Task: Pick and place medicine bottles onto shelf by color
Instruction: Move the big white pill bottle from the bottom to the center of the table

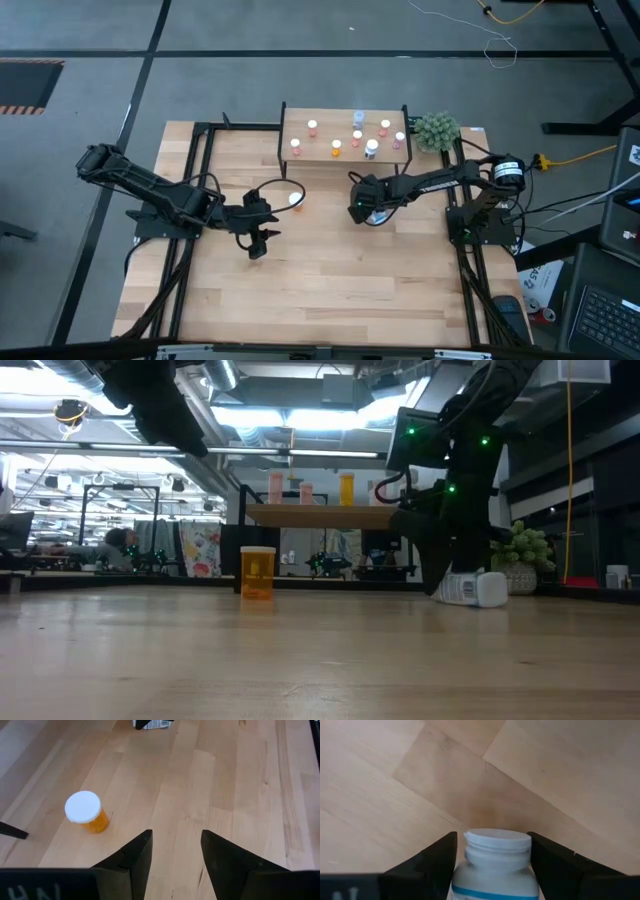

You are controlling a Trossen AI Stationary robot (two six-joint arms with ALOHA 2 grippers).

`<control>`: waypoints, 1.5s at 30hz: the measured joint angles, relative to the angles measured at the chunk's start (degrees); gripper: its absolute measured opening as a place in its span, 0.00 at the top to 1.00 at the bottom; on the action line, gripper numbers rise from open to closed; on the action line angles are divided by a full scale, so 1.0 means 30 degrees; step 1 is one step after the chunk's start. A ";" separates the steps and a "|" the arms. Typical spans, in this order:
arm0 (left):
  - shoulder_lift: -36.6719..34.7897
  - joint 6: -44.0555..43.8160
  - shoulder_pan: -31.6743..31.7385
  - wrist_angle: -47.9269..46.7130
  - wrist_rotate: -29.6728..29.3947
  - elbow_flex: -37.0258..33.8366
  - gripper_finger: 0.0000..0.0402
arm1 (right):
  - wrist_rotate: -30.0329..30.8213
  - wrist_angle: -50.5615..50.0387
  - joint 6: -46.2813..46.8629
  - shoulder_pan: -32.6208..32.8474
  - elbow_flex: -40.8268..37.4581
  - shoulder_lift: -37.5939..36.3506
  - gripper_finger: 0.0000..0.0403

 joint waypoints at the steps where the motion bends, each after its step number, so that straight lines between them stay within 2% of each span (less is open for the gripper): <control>1: 0.0000 0.0000 0.0000 0.0000 0.0000 0.0000 0.59 | 0.0071 -0.0001 -0.0010 -0.0027 0.0000 0.0000 0.42; 8: 0.0000 0.0000 0.0000 0.0000 0.0000 0.0000 0.59 | 0.0186 0.0038 -0.0241 -0.0069 0.0073 -0.0044 0.56; 19: 0.0000 0.0000 0.0000 0.0000 0.0000 0.0000 0.59 | 0.1173 0.0115 -0.1672 0.1558 0.1970 0.0036 0.56; 22: 0.0000 0.0000 0.0000 -0.0007 0.0000 0.0000 0.59 | 0.3227 0.0149 -0.2025 0.2559 0.2899 0.0036 0.56; 27: 0.0000 0.0000 0.0000 -0.0007 0.0001 0.0000 0.59 | 0.8676 0.0577 -0.2063 0.4793 0.3861 0.0033 0.57; 30: 0.0000 0.0000 0.0000 -0.0043 0.0007 0.0000 0.59 | 1.0991 0.0607 -0.1996 0.6090 0.4340 -0.0151 0.57; 39: 0.0007 0.0000 0.0000 -0.0303 0.0007 -0.0007 0.59 | 1.8682 0.0092 -0.0940 0.9200 0.4491 -0.2514 0.57; 42: 0.0007 0.0000 -0.0002 -0.0306 0.0007 -0.0007 0.59 | 2.0637 -0.0083 -0.0540 0.9492 0.4488 -0.3347 0.56; 45: 0.0007 0.0007 0.0000 -0.0306 0.0007 -0.0007 0.59 | 2.1673 -0.0039 -0.0527 0.9396 0.4495 -0.3740 0.56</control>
